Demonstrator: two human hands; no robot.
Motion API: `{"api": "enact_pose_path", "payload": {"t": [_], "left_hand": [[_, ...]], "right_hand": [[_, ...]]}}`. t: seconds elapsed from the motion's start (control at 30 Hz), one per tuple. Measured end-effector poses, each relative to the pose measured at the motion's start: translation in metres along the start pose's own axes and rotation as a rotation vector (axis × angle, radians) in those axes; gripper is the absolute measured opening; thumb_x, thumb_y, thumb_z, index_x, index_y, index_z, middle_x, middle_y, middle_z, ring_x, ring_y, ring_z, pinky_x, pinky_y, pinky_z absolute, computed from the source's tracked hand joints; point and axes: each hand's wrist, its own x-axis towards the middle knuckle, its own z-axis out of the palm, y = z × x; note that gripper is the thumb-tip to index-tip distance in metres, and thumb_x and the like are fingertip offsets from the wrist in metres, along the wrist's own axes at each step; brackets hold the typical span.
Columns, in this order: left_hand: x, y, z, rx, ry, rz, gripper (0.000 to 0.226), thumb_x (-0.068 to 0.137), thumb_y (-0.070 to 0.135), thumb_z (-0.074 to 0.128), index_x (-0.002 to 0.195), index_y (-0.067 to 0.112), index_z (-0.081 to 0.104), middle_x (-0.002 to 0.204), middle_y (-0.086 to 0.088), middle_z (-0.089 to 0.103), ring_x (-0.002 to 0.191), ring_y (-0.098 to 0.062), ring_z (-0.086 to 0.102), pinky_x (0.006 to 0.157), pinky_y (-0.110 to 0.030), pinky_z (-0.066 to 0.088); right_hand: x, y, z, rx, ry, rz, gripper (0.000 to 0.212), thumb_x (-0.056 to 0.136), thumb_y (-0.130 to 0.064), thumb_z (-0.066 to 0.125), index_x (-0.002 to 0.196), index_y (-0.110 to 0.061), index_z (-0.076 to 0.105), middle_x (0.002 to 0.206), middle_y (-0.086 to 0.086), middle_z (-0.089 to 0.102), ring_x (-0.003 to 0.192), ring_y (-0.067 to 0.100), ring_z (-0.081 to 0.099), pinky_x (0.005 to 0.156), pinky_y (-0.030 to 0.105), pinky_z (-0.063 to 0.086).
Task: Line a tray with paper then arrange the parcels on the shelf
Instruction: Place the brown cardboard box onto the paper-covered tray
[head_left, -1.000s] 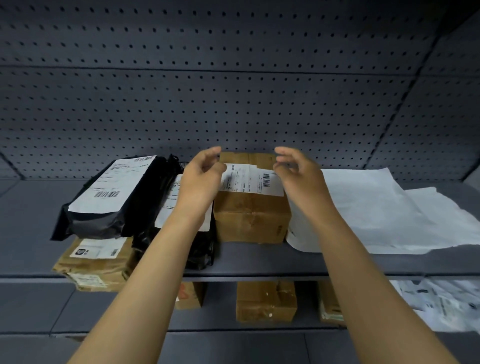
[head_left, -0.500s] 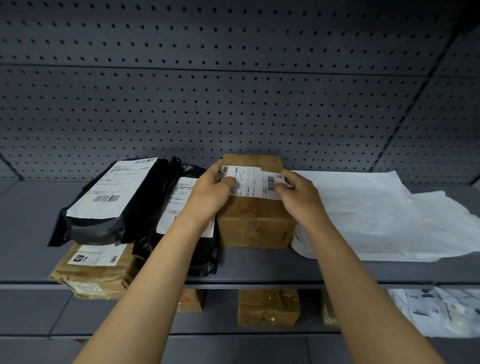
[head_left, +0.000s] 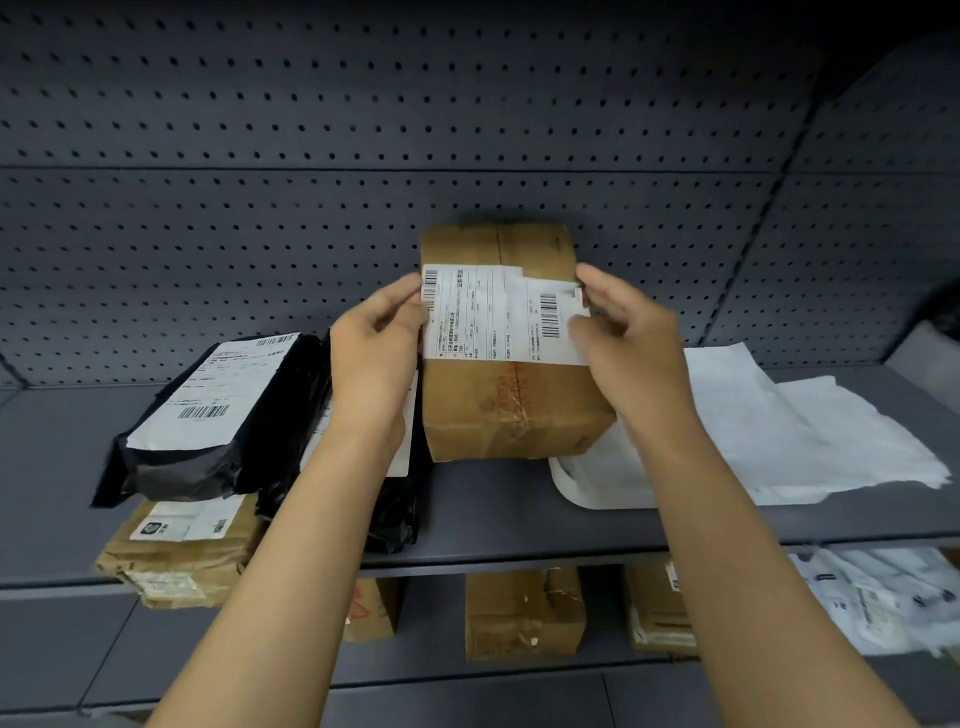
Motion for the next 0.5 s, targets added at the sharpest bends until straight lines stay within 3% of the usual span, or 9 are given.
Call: {"api": "enact_pose_path", "payload": {"t": [0.1,0.27,0.4,0.5], "left_hand": [[-0.011,0.01,0.01,0.008,-0.042,0.071,0.027,0.096,0.017,0.068,0.122,0.02,0.073,0.104,0.004,0.077,0.086,-0.004,0.072,0.079,-0.021,0.058],[-0.029,0.019,0.038,-0.032,-0.06,0.11,0.034,0.091,0.01,0.073,0.124,0.015,0.072,0.111,0.002,0.076,0.108,-0.016,0.073,0.098,-0.034,0.057],[-0.036,0.019,0.074,-0.038,-0.051,0.13,0.035,0.089,0.009,0.075,0.123,0.014,0.074,0.111,0.001,0.078,0.106,-0.011,0.074,0.096,-0.027,0.057],[-0.04,0.012,0.107,-0.029,-0.047,0.144,0.033,0.089,0.009,0.075,0.122,0.013,0.074,0.11,0.001,0.079,0.102,-0.007,0.074,0.095,-0.025,0.057]], "right_hand": [[-0.005,-0.009,-0.018,0.016,0.069,-0.057,0.051,0.093,-0.003,0.057,0.137,-0.027,0.062,0.114,-0.023,0.066,0.095,-0.025,0.058,0.079,0.003,0.047],[-0.001,-0.007,-0.052,0.003,0.119,-0.076,0.051,0.09,-0.004,0.057,0.134,-0.028,0.065,0.108,-0.028,0.067,0.095,-0.017,0.062,0.08,0.006,0.048],[0.011,0.005,-0.085,-0.024,0.115,-0.052,0.044,0.093,-0.009,0.057,0.13,-0.031,0.068,0.114,-0.023,0.067,0.089,-0.024,0.059,0.071,0.005,0.049],[0.025,0.018,-0.115,-0.038,0.099,-0.042,0.038,0.095,-0.01,0.058,0.126,-0.027,0.071,0.113,-0.019,0.069,0.087,-0.02,0.059,0.064,0.003,0.046]]}}
